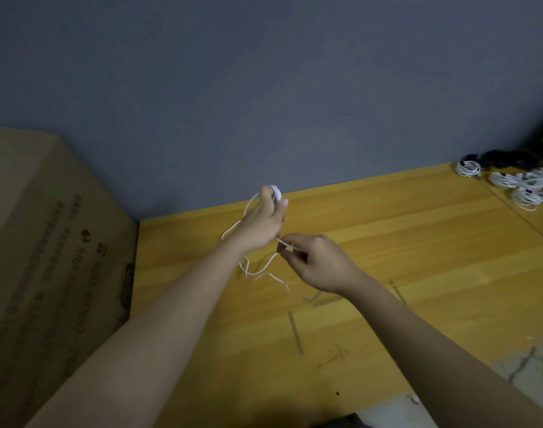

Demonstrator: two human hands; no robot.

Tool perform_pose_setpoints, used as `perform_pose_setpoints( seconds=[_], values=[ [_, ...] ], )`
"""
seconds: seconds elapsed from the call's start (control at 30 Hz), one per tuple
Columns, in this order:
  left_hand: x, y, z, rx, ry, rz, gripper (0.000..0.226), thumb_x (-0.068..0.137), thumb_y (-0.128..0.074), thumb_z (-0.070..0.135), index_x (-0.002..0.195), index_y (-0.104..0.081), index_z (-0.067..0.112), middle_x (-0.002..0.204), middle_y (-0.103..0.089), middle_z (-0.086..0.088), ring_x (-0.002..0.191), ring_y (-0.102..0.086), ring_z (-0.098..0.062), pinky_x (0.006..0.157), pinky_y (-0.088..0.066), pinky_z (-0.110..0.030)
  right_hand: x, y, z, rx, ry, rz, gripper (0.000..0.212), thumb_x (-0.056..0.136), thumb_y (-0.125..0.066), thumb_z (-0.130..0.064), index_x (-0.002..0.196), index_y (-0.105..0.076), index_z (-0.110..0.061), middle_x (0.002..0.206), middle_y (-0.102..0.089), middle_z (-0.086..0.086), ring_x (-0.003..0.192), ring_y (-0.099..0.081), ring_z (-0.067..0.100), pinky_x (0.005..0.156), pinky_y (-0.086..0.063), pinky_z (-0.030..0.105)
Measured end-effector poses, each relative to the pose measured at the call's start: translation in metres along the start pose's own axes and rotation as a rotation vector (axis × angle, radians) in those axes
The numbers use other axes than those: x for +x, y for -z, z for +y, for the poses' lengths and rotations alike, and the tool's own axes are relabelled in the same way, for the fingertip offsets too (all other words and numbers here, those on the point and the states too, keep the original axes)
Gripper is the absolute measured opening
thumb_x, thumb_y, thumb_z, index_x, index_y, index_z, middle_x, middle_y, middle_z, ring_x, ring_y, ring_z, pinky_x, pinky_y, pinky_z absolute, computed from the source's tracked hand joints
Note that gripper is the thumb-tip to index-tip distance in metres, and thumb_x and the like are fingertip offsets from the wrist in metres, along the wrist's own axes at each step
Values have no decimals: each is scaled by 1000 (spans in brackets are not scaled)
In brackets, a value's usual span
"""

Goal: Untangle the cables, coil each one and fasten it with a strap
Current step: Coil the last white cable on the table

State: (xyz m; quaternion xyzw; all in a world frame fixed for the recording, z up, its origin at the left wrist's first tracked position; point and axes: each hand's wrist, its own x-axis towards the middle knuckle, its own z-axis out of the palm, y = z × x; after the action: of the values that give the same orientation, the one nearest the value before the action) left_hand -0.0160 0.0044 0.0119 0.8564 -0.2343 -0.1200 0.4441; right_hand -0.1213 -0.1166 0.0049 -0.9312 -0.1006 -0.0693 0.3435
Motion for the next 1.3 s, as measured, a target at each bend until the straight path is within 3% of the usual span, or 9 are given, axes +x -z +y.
perform_pose_setpoints(
  seconds=[0.2,0.33,0.43,0.67,0.87,0.97,1.07,1.17,1.3],
  values=[
    [-11,-2,-21,-32,143,-220,25,103,-32,40,90,-47,25,70,-49,13,51,-48,5,56,-37,-22,21,46,34,238,-174,176,14,87,-67,-16,81,-71,-28,61,-60,3,54,-43,9,54,-36,29],
    [-23,10,-5,-190,140,-259,43,94,-32,57,84,-56,23,49,-43,15,43,-40,5,45,-31,-11,36,74,38,504,-342,-137,15,85,-70,-18,72,-74,-25,51,-52,-6,46,-46,9,47,-40,18],
    [-29,26,8,-222,108,-224,46,82,-38,63,76,-55,21,49,-40,15,41,-37,3,43,-30,-9,48,96,31,626,-371,-384,13,77,-70,-32,76,-74,-20,49,-30,-7,44,-25,9,41,-24,16],
    [-40,58,48,-527,-12,-285,42,98,-30,44,66,-36,17,51,-21,5,42,-14,-6,39,-14,-16,69,75,-5,521,-185,161,15,91,-62,-17,78,-68,-14,48,-53,-17,44,-43,-3,49,-32,9],
    [-37,60,66,-988,25,-173,28,102,-22,20,79,-37,16,52,-34,8,37,-22,-3,43,-24,-18,49,0,-8,766,-336,91,35,103,-36,-30,83,-60,-14,46,-39,-2,40,-37,10,45,-30,22],
    [-21,53,63,-905,-2,21,27,103,-22,15,80,-35,18,57,-41,9,38,-27,-3,47,-24,-19,36,-22,-3,700,-366,46,33,104,-33,-29,104,-59,-9,52,-40,-1,45,-35,10,46,-29,22],
    [-3,42,48,-618,26,194,24,106,-24,17,83,-34,18,71,-50,3,39,-39,-3,51,-34,-19,25,-33,2,282,-224,-57,28,103,-37,-32,109,-59,-16,59,-47,-7,57,-44,14,57,-33,28],
    [1,28,24,-202,-8,150,18,105,-28,21,88,-30,15,86,-54,-1,49,-52,-7,61,-45,-24,17,-28,5,-70,-45,-67,21,100,-41,-33,106,-56,-19,74,-62,3,71,-55,27,56,-26,31],
    [-9,20,-8,238,-4,-25,19,103,-32,30,92,-28,15,85,-57,7,68,-58,-12,77,-48,-35,18,-15,-1,-67,69,-67,14,95,-52,-24,90,-63,-16,70,-62,6,65,-55,27,52,-32,36]
  ],
)
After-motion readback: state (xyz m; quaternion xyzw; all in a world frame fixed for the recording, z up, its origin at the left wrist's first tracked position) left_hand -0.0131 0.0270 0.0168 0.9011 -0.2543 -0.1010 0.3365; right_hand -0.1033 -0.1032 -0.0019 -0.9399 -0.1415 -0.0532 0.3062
